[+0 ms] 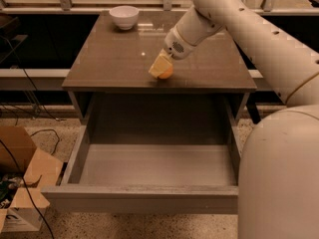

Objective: Place orange into top drawer

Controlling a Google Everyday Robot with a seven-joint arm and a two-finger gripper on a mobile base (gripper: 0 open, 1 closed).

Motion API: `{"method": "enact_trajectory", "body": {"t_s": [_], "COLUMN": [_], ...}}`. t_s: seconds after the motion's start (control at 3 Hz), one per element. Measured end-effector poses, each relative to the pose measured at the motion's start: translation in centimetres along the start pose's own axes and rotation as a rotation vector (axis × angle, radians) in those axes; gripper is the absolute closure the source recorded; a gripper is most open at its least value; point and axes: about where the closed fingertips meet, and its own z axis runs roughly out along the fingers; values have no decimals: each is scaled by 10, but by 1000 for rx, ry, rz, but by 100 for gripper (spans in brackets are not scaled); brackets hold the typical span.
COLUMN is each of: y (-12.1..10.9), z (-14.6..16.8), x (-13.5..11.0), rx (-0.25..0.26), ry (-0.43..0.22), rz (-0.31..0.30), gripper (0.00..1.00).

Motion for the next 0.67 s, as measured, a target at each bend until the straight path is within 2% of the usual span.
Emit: {"method": "enact_trajectory", "body": {"t_s": [0.33, 0.67], "y": [20, 59], "z": [-20, -41], "x": [12, 33], "rx": [-2, -17], "ry": [-63, -115], "rz": [30, 51], "gripper": [100, 100]}}
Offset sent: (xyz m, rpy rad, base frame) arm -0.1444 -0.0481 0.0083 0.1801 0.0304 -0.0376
